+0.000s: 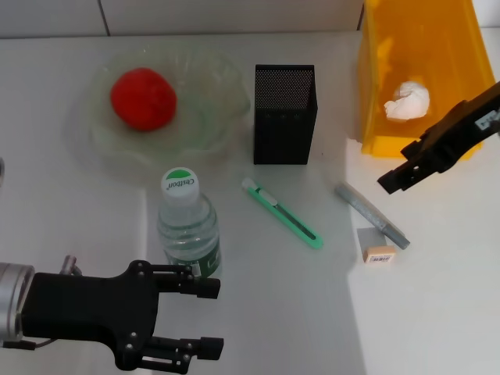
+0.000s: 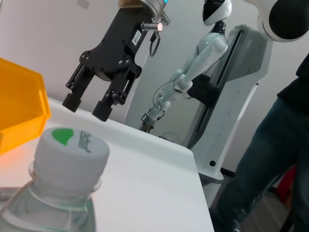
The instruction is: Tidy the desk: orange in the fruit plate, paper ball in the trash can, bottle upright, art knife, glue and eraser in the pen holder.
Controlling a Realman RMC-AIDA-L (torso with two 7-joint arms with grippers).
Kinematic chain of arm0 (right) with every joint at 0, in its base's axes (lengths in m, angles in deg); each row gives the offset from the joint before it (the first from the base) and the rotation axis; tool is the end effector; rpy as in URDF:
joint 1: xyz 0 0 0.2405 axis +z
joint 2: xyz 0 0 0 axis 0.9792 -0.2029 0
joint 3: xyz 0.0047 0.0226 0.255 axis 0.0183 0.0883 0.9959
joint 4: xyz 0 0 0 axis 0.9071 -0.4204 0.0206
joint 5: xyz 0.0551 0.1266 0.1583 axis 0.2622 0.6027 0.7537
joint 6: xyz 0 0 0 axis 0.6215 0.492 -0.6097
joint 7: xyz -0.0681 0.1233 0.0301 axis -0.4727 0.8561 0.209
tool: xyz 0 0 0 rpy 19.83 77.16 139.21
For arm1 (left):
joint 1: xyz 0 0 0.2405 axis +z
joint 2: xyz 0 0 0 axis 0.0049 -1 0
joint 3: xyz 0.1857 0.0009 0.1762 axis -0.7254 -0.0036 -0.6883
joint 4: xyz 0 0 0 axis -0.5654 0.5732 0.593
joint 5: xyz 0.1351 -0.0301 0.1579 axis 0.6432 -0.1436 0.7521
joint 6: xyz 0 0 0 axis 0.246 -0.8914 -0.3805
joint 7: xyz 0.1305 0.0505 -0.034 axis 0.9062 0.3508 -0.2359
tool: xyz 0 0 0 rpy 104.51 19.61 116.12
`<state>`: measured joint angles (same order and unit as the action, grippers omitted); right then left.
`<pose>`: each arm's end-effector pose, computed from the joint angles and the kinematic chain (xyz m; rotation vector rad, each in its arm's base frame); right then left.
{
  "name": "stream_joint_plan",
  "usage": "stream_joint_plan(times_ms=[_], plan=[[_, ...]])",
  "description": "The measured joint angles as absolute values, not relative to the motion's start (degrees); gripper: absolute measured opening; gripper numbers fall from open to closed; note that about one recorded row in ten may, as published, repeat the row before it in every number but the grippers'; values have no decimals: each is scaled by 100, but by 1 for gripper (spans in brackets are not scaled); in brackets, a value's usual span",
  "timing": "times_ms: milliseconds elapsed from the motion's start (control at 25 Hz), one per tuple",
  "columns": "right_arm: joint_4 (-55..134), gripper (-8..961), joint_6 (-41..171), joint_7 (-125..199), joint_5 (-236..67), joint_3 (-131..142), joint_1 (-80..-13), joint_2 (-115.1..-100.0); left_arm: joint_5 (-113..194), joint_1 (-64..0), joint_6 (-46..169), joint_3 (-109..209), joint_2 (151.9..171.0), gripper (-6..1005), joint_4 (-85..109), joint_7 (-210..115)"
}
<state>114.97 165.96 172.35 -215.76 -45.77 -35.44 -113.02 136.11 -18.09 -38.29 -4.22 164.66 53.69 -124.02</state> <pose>0.1520 0.3556 0.0576 -2.7610 0.9529 -0.3821 -0.2662 0.2328 -0.0113 2.8676 0.5076 0.7609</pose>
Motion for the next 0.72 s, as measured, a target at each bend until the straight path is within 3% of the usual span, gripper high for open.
stream_joint_plan(times_ms=[40, 120, 720], plan=[[11413, 695, 16502, 17463, -21746, -4851, -3395, -11392, 13611, -1810, -3815, -420, 16467, 740, 5327, -12365], [11247, 695, 16248, 17799, -21781, -5315, -3290, -11409, 13612, -1811, -3789, -415, 16468, 740, 5289, -12333], [10230, 694, 14416, 19160, -21839, -7675, -2794, -11444, 13608, -1785, -3687, -414, 16481, 740, 5261, -12186]])
